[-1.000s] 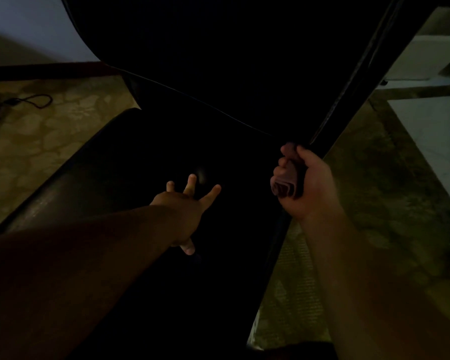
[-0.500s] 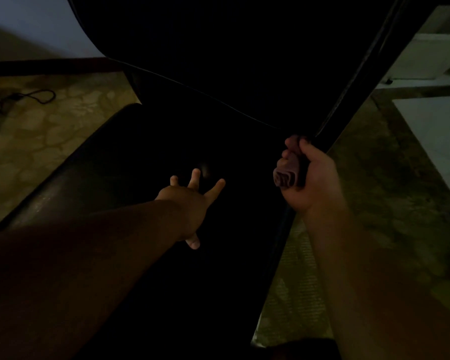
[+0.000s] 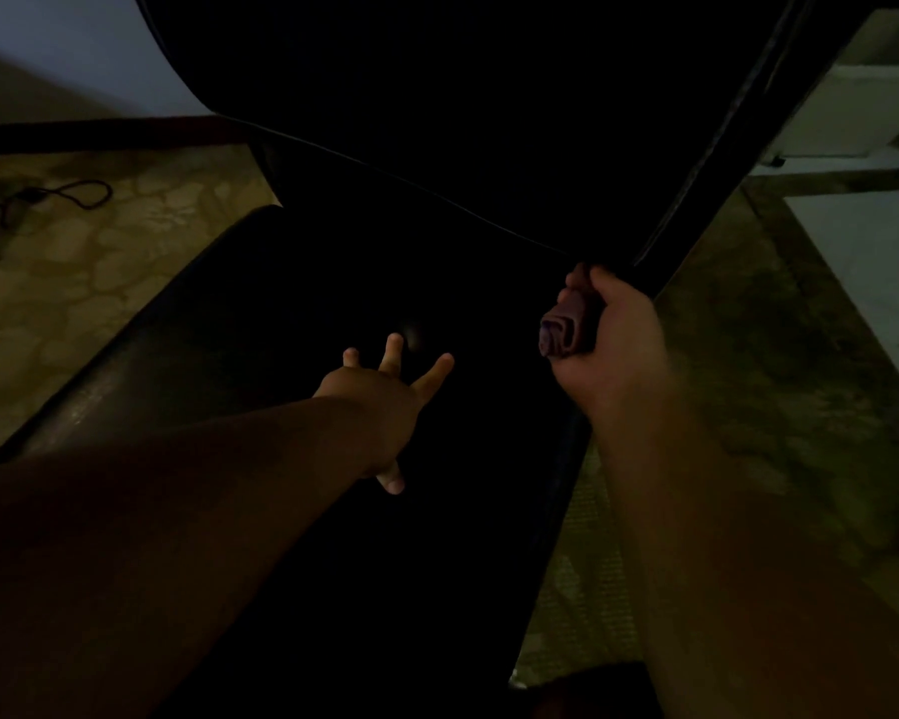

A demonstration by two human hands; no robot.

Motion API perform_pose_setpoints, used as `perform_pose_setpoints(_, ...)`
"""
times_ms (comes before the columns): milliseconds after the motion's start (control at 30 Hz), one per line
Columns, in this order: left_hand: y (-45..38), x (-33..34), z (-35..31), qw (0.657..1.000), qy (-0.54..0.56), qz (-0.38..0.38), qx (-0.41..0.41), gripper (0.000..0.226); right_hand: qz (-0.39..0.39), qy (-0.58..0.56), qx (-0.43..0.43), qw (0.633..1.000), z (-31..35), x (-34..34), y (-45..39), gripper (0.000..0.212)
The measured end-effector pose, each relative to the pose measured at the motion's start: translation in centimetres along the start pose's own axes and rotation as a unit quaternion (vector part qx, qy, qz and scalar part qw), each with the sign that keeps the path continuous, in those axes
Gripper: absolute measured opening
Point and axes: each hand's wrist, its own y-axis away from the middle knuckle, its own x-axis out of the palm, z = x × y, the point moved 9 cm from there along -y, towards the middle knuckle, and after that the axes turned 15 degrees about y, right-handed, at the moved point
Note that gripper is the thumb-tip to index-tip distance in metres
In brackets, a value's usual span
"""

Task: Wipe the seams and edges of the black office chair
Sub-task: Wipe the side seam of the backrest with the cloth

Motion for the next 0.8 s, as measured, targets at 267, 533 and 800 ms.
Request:
perform_pose_setpoints(267, -0.4, 0.1, 0.1, 1.000, -0.010, -0.016, -0.001, 0.143, -0.007, -0.021, 0.025, 0.999, 0.0, 2.2, 1.3, 0.027)
perform_pose_setpoints(533, -0.2, 0.0, 0.4, 0.999, 0.007, -0.022, 0.046, 0.141, -0.040, 0.076, 0.027, 0.996, 0.6, 0.4, 0.7, 0.018)
perform_pose_setpoints(800, -0.4, -3.6, 4.5, 0.994, -0.036, -0.039, 0.092, 0.127, 0.000, 0.072, 0.035, 0.997, -0.9, 0.3, 0.4, 0.019)
